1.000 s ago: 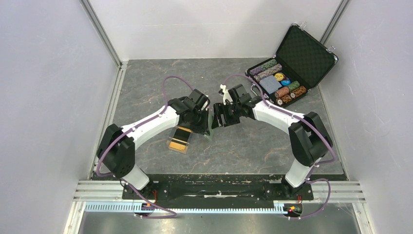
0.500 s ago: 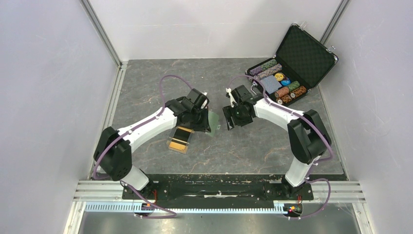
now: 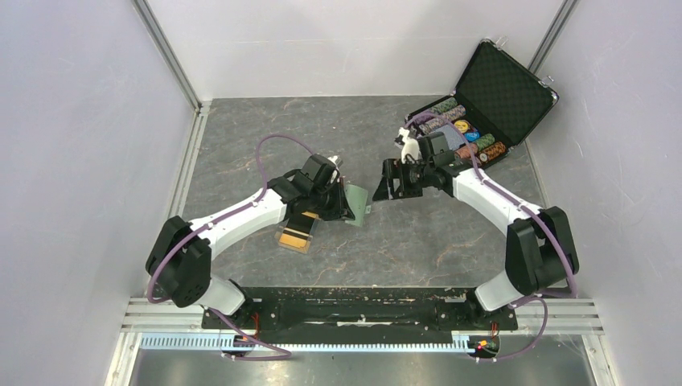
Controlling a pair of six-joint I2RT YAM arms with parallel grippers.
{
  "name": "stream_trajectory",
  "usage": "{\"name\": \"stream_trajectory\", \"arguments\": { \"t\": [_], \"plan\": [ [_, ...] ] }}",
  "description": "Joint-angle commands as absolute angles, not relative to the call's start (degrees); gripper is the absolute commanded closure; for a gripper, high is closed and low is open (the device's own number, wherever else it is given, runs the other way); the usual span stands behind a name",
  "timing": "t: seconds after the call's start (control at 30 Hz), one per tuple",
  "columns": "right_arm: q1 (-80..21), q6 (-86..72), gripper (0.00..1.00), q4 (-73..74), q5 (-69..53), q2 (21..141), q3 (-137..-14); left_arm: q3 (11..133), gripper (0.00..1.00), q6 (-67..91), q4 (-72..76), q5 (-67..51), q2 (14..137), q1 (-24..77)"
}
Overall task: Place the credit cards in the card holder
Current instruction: Open the card holder.
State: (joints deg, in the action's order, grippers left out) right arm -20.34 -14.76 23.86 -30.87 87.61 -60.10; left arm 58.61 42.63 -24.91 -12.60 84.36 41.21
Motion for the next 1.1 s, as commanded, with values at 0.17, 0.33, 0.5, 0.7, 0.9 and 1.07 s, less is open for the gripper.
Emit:
{"name": "stream_trajectory", "arguments": {
  "t": [0.17,0.33,0.5,0.7,0.9,1.07],
  "plan": [
    [-26.8,-18.7,0.33,19.6,-32.9,90.3,-60.7,58.3,0.98,45.6,-19.6,-14.8,82.3,40.8],
    [-27.3,-18.9,0.48,21.5,-27.4,92.1,-61.2,58.1,0.98,45.6,-19.6,-14.6,81.9,40.7],
    [-27.4,-18.8,0.57,21.1,-26.2,92.8,-61.4,58.3,0.98,45.3,-19.5,-14.8,81.5,40.7],
    [-27.4,-21.2,0.73,16.7,-30.0,93.9,-60.6,58.7,0.98,44.1,-21.2,-13.7,80.9,40.2],
    [-27.5,-22.3,1.0,14.8,-32.9,93.4,-61.3,58.4,0.98,43.9,-20.8,-13.8,80.1,39.4],
    [-27.4,-21.9,1.0,14.8,-34.2,92.3,-63.3,57.7,0.9,43.8,-19.4,-14.0,79.0,39.0]
  ]
}}
